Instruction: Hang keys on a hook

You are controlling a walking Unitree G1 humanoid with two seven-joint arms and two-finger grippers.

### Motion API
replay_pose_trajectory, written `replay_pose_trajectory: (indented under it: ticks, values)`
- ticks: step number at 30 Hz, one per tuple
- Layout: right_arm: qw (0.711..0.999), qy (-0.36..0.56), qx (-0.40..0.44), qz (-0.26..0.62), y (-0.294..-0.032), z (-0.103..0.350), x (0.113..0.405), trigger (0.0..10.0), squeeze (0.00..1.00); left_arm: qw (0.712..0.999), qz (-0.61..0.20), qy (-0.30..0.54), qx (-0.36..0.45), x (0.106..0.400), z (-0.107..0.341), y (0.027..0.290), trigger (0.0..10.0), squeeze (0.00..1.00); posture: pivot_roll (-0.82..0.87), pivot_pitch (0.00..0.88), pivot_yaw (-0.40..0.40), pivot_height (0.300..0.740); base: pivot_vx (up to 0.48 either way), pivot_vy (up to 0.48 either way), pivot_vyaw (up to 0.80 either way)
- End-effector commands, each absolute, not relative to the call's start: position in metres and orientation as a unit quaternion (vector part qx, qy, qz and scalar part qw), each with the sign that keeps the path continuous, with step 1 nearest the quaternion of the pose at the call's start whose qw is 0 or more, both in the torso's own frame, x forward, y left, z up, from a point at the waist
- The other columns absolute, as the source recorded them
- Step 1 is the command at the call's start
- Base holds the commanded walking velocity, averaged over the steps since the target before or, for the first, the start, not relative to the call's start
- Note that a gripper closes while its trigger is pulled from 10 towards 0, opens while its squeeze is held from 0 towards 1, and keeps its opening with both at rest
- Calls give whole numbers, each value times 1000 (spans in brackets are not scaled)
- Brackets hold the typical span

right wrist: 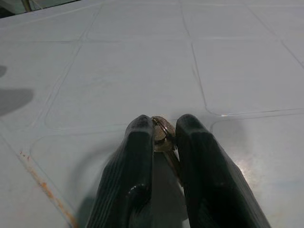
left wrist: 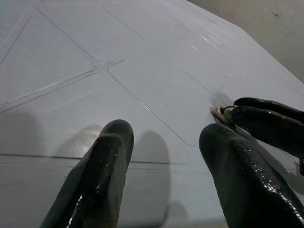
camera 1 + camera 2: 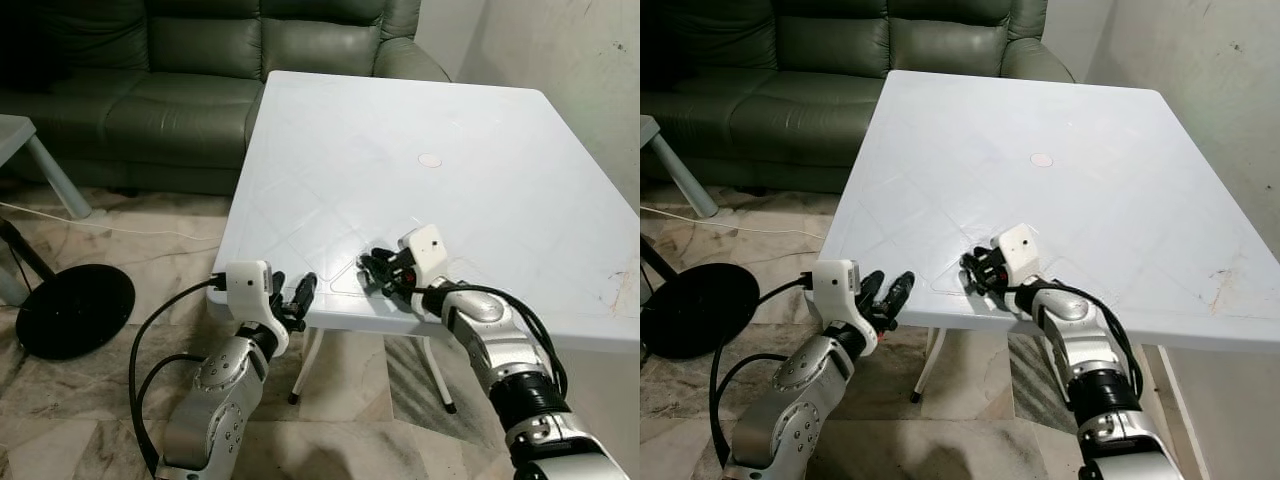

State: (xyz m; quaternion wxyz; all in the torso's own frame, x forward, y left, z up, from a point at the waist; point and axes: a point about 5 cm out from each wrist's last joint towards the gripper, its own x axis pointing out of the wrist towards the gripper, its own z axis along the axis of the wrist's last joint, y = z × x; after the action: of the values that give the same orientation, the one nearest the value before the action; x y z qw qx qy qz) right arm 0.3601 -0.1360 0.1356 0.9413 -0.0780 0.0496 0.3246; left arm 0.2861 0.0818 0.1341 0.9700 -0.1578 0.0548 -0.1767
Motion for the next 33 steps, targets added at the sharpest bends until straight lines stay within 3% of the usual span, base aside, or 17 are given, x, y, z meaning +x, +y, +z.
replay_pose_trajectory:
  ticks: [1, 9, 10, 11, 12, 13, 15, 17, 18, 20, 21, 23, 33]
  values:
    - [941, 48, -86, 324, -136, 135, 358, 10000, 0, 965, -182, 60, -178, 282, 134, 71, 10000, 0, 81, 177, -70, 740, 0, 0, 0]
    - [950, 35, -123, 285, -138, 134, 360, 10000, 0, 965, -181, 61, -179, 282, 133, 72, 10000, 0, 80, 179, -71, 740, 0, 0, 0]
    - [951, 30, -132, 278, -139, 135, 361, 8824, 0, 965, -181, 61, -179, 282, 134, 72, 10000, 0, 80, 180, -71, 740, 0, 0, 0]
    - [953, 33, -127, 275, -139, 135, 361, 4549, 0, 965, -182, 61, -179, 282, 134, 71, 10000, 0, 80, 180, -71, 740, 0, 0, 0]
    - [953, 35, -118, 276, -139, 134, 361, 4549, 0, 965, -182, 61, -179, 282, 134, 71, 10000, 0, 80, 180, -71, 740, 0, 0, 0]
    - [953, 35, -117, 278, -139, 134, 361, 3569, 0, 965, -182, 61, -179, 282, 134, 72, 10000, 0, 81, 180, -71, 740, 0, 0, 0]
    - [951, 34, -115, 286, -138, 134, 360, 3176, 0, 965, -181, 62, -179, 282, 133, 72, 10000, 0, 81, 181, -71, 740, 0, 0, 0]
    - [949, 39, -115, 292, -138, 134, 359, 3608, 0, 965, -181, 62, -179, 282, 133, 72, 10000, 0, 81, 181, -71, 740, 0, 0, 0]
    - [948, 38, -105, 298, -138, 134, 358, 157, 0, 965, -181, 62, -180, 282, 133, 72, 10000, 0, 81, 181, -71, 740, 0, 0, 0]
    - [948, 36, -103, 299, -138, 134, 358, 157, 0, 965, -181, 62, -180, 282, 133, 72, 10000, 0, 81, 181, -71, 740, 0, 0, 0]
    - [947, 38, -107, 300, -138, 134, 358, 3059, 0, 965, -181, 62, -180, 282, 133, 72, 10000, 0, 80, 181, -70, 740, 0, 0, 0]
    - [944, 47, -99, 312, -137, 133, 358, 10000, 0, 965, -182, 62, -180, 282, 133, 72, 10000, 0, 79, 181, -70, 740, 0, 0, 0]
    - [941, 55, -102, 318, -137, 132, 358, 10000, 0, 965, -182, 62, -181, 283, 134, 72, 10000, 0, 79, 180, -70, 740, 0, 0, 0]
